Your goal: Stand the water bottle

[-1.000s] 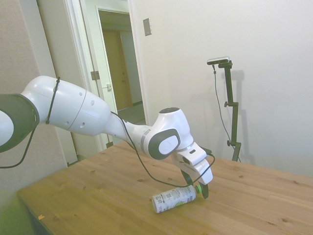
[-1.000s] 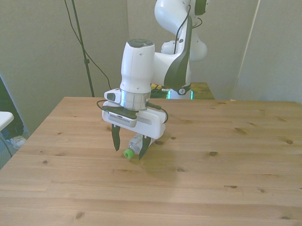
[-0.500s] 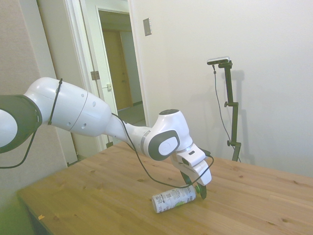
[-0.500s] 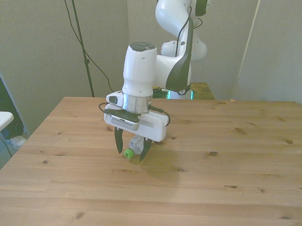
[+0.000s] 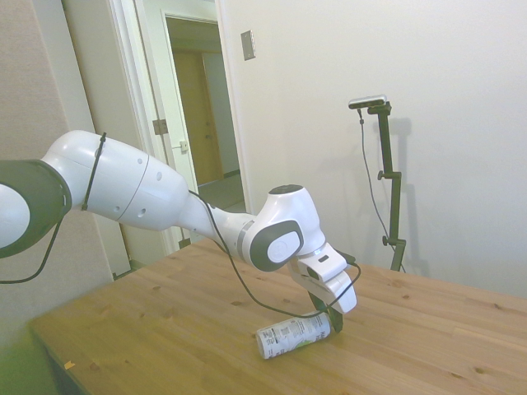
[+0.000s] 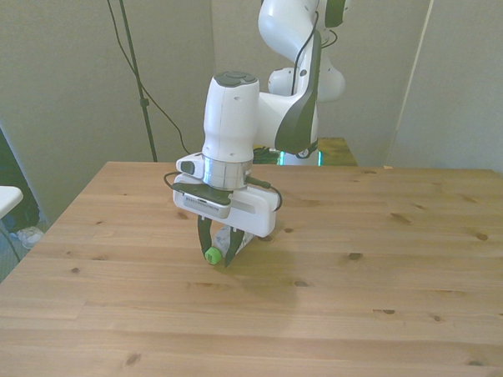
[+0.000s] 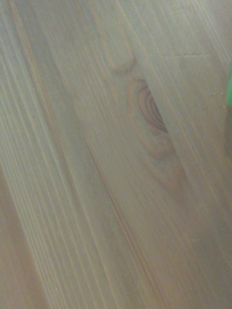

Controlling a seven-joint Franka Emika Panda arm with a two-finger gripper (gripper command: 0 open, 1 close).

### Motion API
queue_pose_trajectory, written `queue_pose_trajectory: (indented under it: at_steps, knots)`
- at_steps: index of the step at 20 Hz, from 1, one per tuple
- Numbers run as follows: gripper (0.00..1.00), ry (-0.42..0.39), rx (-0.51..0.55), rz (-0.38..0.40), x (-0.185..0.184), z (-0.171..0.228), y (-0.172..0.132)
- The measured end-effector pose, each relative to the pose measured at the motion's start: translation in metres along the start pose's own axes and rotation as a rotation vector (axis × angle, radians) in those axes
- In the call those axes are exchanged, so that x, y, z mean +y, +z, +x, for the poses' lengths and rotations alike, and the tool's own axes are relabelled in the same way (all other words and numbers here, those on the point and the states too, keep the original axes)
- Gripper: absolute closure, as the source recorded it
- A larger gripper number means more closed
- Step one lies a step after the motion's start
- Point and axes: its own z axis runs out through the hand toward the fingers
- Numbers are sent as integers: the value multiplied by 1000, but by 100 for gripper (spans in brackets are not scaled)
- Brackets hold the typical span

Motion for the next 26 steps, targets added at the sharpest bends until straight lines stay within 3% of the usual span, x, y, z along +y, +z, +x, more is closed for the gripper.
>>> queue_pose_trajectory:
  at_steps: [4,8,14,18,21,26]
  knots:
    - [100,-12,-9,21,-7,-6,-6]
    - [100,-45,-8,68,-22,-18,-32]
    - [100,-161,50,202,-66,-81,-129]
    - [100,-210,170,280,-79,-131,-185]
    - [100,-223,301,333,-83,-152,-195]
    - [100,-186,451,395,-89,-161,-180]
